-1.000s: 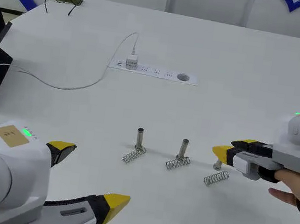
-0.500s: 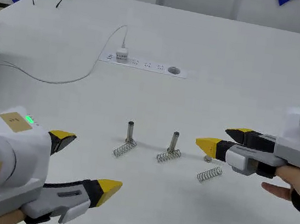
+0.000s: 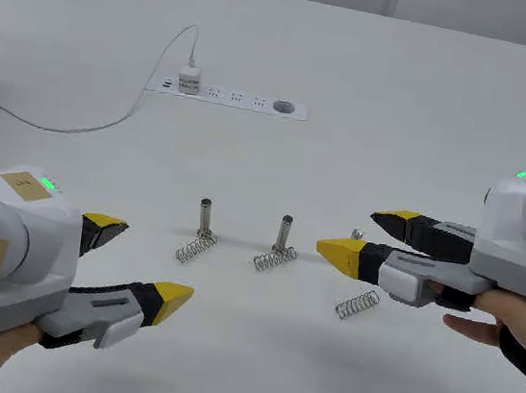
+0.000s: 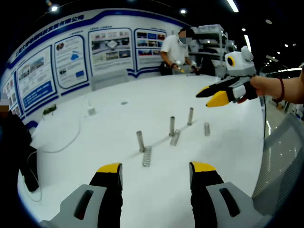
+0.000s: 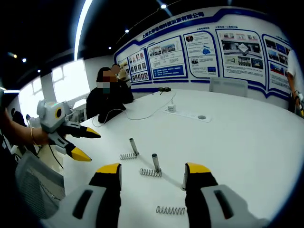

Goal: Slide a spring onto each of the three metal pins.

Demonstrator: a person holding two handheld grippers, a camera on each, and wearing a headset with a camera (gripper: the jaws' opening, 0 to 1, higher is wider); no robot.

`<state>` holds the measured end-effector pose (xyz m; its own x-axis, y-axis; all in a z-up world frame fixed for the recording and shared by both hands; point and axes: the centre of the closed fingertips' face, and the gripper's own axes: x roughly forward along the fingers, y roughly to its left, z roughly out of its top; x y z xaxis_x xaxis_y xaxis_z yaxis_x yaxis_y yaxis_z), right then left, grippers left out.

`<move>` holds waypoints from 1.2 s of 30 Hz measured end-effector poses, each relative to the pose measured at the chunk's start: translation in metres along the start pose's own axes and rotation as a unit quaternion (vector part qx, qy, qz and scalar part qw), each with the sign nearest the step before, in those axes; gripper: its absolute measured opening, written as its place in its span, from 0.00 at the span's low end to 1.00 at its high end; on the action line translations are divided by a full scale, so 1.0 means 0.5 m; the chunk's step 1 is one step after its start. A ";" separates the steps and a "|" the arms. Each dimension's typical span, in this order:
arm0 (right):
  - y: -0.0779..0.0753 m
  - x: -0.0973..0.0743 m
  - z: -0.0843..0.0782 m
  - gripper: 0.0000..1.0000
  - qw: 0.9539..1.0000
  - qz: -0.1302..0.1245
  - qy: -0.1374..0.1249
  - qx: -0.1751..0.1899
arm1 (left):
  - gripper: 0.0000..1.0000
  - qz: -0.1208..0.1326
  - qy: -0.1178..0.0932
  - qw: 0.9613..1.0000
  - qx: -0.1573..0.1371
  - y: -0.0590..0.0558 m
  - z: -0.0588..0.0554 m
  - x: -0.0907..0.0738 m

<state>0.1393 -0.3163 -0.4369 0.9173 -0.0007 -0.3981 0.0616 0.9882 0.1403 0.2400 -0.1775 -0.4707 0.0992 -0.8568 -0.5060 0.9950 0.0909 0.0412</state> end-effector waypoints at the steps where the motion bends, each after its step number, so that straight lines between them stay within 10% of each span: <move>1: 0.001 -0.001 0.000 0.56 1.000 0.001 -0.001 0.000 | 0.57 0.000 0.000 1.000 0.001 0.002 0.000 0.003; 36: 0.051 -0.015 -0.046 0.58 0.999 0.028 0.016 -0.002 | 0.25 -0.015 0.059 0.998 -0.015 0.036 -0.061 0.135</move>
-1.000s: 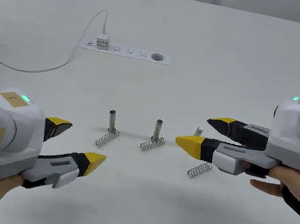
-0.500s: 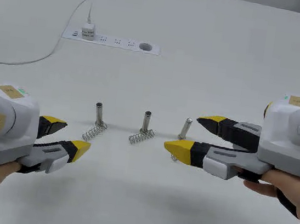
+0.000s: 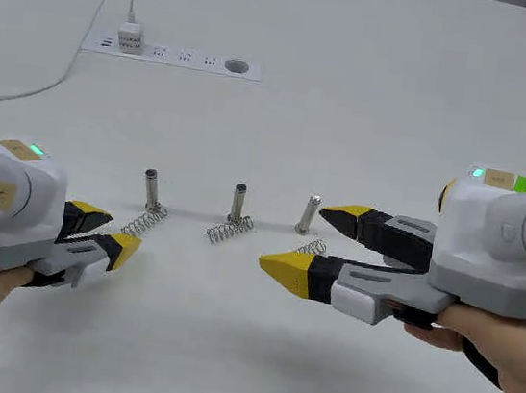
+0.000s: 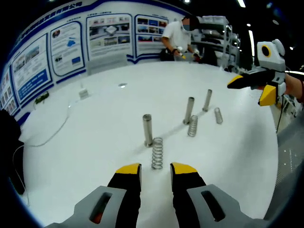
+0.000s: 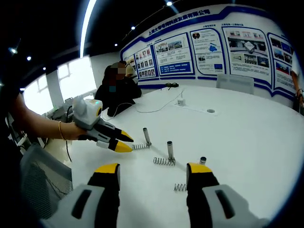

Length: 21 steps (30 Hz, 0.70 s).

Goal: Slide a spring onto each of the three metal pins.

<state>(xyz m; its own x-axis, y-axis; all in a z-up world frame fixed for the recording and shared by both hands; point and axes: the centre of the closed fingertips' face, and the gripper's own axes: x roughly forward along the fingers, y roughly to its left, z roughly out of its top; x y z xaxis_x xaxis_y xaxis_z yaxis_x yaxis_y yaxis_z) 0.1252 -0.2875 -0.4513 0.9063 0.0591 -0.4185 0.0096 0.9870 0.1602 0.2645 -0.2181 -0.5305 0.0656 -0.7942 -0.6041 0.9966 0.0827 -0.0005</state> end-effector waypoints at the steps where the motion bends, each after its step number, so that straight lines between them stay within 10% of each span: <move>1: 0.001 0.001 -0.001 0.58 1.000 0.000 0.000 0.001 | 0.24 -0.001 0.000 1.000 0.000 0.001 0.000 0.002; 21: -0.007 0.016 -0.014 0.57 1.000 -0.004 0.003 0.023 | 0.12 -0.023 0.005 0.999 0.025 -0.011 -0.006 0.024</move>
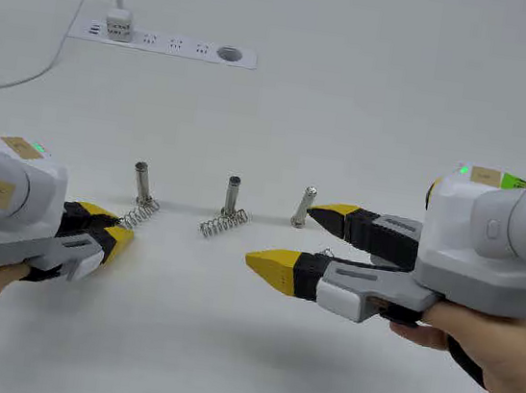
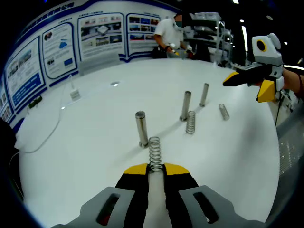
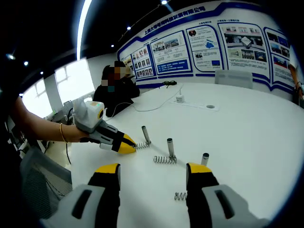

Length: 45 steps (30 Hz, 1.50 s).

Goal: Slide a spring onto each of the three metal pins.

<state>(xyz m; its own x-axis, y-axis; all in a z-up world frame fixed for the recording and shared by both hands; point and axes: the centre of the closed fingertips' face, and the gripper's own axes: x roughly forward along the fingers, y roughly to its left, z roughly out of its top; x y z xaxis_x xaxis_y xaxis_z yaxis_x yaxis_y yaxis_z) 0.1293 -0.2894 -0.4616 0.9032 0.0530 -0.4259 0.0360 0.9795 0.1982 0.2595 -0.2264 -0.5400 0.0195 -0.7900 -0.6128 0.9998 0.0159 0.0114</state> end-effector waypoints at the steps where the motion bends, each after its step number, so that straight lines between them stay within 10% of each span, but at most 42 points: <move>1: -0.001 0.000 0.000 0.57 1.000 -0.001 0.000 0.001 | 0.12 0.001 -0.001 1.000 0.001 0.000 0.001 0.001; 12: -0.001 0.001 0.005 0.56 1.000 -0.001 -0.005 0.013 | 0.10 0.004 -0.003 1.000 0.016 -0.011 -0.001 -0.009; 31: 0.033 0.016 0.055 0.52 0.999 0.023 -0.027 0.030 | 0.10 0.008 -0.077 0.997 0.020 -0.050 0.064 -0.099; 45: 0.088 0.036 0.088 0.44 0.994 0.059 -0.047 0.084 | 0.10 -0.004 -0.144 0.988 -0.049 -0.076 0.106 -0.155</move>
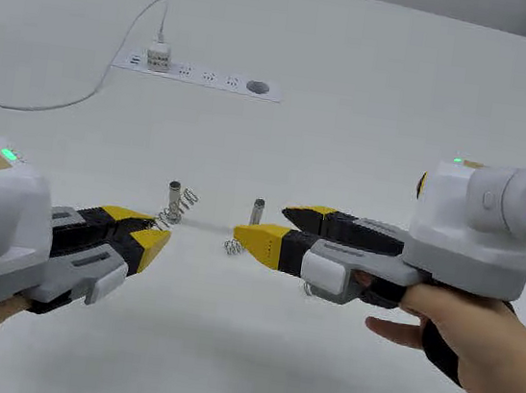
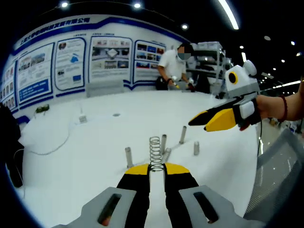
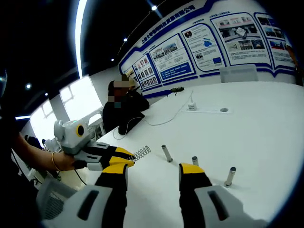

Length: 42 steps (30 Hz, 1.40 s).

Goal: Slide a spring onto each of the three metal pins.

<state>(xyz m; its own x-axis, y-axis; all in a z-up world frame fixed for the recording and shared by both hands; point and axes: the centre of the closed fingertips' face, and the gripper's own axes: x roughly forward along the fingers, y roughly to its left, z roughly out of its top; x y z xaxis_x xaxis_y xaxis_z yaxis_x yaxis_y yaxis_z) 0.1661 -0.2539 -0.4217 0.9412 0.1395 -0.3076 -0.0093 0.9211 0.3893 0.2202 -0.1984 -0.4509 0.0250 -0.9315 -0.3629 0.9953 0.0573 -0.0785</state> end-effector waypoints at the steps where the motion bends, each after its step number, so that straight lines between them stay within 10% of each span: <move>1: 0.003 0.002 0.001 0.43 1.000 0.003 -0.001 0.004 | 0.10 -0.001 -0.004 1.000 0.000 -0.003 0.003 -0.002; 14: 0.050 0.031 0.027 0.35 0.997 0.035 -0.030 0.057 | 0.10 -0.001 -0.048 0.999 0.002 -0.025 0.042 -0.033; 42: 0.102 0.054 0.057 0.13 0.976 0.105 -0.065 0.181 | 0.10 -0.018 -0.091 0.996 0.007 -0.066 0.081 -0.061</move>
<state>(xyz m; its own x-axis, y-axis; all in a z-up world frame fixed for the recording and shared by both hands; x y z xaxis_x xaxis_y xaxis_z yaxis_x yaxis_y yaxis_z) 0.2008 -0.2135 -0.3855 0.9664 0.2426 -0.0849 -0.1087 0.6850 0.7204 0.1906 -0.1865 -0.3998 0.0044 -0.9825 -0.1865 0.9970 0.0187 -0.0753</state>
